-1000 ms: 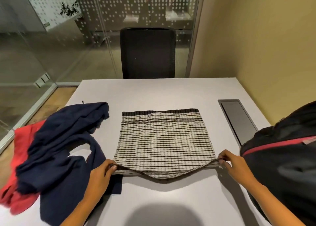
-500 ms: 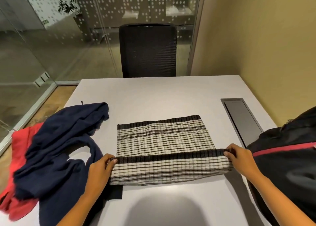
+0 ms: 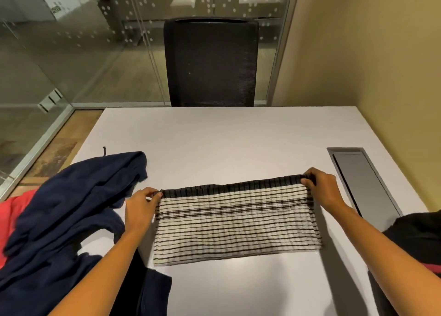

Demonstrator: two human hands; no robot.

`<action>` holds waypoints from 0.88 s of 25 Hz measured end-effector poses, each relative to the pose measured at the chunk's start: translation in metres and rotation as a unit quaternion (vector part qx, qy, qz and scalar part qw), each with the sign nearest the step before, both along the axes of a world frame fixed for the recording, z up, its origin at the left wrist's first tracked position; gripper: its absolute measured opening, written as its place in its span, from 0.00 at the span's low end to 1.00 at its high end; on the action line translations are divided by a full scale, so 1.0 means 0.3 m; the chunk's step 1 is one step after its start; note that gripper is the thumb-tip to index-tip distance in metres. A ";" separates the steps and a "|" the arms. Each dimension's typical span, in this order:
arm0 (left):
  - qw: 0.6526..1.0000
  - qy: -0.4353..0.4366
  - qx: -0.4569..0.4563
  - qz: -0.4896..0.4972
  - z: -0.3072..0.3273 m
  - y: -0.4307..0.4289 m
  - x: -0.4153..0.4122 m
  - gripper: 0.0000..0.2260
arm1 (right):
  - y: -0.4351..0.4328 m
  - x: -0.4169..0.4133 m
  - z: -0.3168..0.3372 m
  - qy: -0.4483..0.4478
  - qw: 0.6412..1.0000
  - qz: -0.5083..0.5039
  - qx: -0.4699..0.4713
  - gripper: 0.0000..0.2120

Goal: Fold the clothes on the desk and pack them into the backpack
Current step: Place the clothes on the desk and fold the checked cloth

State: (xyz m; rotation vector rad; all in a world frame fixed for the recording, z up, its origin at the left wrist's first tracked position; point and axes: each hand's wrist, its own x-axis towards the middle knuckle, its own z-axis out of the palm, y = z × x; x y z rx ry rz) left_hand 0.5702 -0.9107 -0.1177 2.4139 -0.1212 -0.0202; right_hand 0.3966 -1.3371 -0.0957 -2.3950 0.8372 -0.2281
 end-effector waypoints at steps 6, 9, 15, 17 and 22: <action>0.999 0.013 0.044 -0.001 -0.132 -0.018 0.107 0.08 | -0.036 0.110 -0.175 0.016 1.000 0.021 0.004 0.05; 0.997 -0.011 0.071 -0.024 -0.179 -0.018 0.126 0.08 | -0.018 0.116 -0.255 0.015 1.000 0.023 -0.010 0.11; 0.987 -0.025 0.104 -0.119 -0.193 -0.006 0.160 0.05 | 0.018 0.136 -0.316 -0.028 0.987 0.071 -0.138 0.12; 0.982 -0.038 0.121 -0.142 -0.186 -0.004 0.170 0.05 | 0.000 0.147 -0.319 -0.020 0.980 0.115 -0.162 0.13; 0.975 -0.051 0.135 -0.167 -0.183 0.003 0.194 0.02 | -0.049 0.166 -0.289 0.003 0.963 0.208 -0.169 0.14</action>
